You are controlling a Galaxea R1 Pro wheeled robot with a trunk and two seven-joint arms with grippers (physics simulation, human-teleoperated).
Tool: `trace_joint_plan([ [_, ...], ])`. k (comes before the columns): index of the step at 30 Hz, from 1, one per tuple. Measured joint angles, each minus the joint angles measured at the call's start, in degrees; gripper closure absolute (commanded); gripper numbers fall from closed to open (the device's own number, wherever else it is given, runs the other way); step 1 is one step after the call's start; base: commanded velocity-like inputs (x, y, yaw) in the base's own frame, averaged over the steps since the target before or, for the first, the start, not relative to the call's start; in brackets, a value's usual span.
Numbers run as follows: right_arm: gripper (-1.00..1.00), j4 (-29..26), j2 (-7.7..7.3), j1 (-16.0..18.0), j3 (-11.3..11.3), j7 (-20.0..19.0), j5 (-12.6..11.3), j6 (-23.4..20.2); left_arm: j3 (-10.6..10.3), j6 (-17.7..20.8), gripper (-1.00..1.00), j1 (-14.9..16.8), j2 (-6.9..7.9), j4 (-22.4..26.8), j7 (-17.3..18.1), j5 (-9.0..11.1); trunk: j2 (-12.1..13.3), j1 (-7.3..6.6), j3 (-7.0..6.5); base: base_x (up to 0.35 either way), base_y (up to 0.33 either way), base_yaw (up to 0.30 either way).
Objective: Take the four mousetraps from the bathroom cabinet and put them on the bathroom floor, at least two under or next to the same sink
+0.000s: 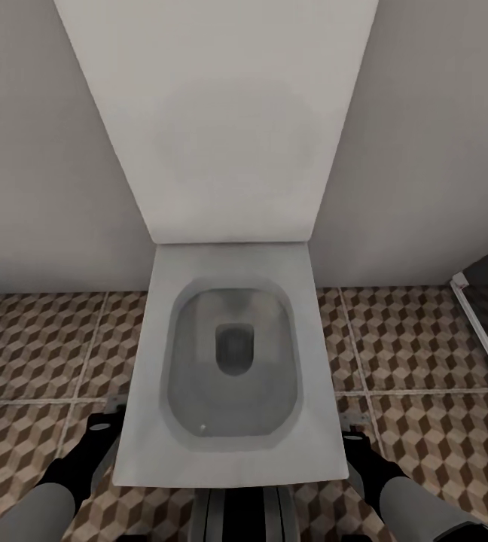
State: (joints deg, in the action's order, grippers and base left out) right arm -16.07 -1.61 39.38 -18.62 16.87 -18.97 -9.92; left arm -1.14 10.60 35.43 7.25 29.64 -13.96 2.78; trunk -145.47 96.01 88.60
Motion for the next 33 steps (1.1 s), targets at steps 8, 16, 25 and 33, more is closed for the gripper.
trace_joint_plan([
  [8,1.0,0.04,-0.14,0.0,0.0,0.01,0.01,0.11,0.05,0.02,1.0,0.0,0.75,-0.95,-0.01,0.1,0.0,0.0,0.0,0.0,0.0,0.0],
  [16,1.0,0.06,-2.04,0.0,0.08,0.04,-0.08,0.34,0.1,-0.05,1.0,0.0,1.41,-3.38,0.0,0.08,0.0,0.0,0.0,0.0,0.0,0.0],
  [25,1.0,-0.09,-3.4,0.0,0.09,0.05,-0.1,0.97,0.06,-0.05,1.0,0.0,1.32,-3.62,0.04,0.04,0.0,0.0,0.0,0.0,0.0,0.0],
  [33,1.0,-0.27,-4.0,0.0,0.09,0.03,-0.11,1.71,0.06,-0.05,1.0,0.0,1.17,-3.6,0.06,0.04,-0.04,0.08,0.66,0.0,0.0,0.0],
])
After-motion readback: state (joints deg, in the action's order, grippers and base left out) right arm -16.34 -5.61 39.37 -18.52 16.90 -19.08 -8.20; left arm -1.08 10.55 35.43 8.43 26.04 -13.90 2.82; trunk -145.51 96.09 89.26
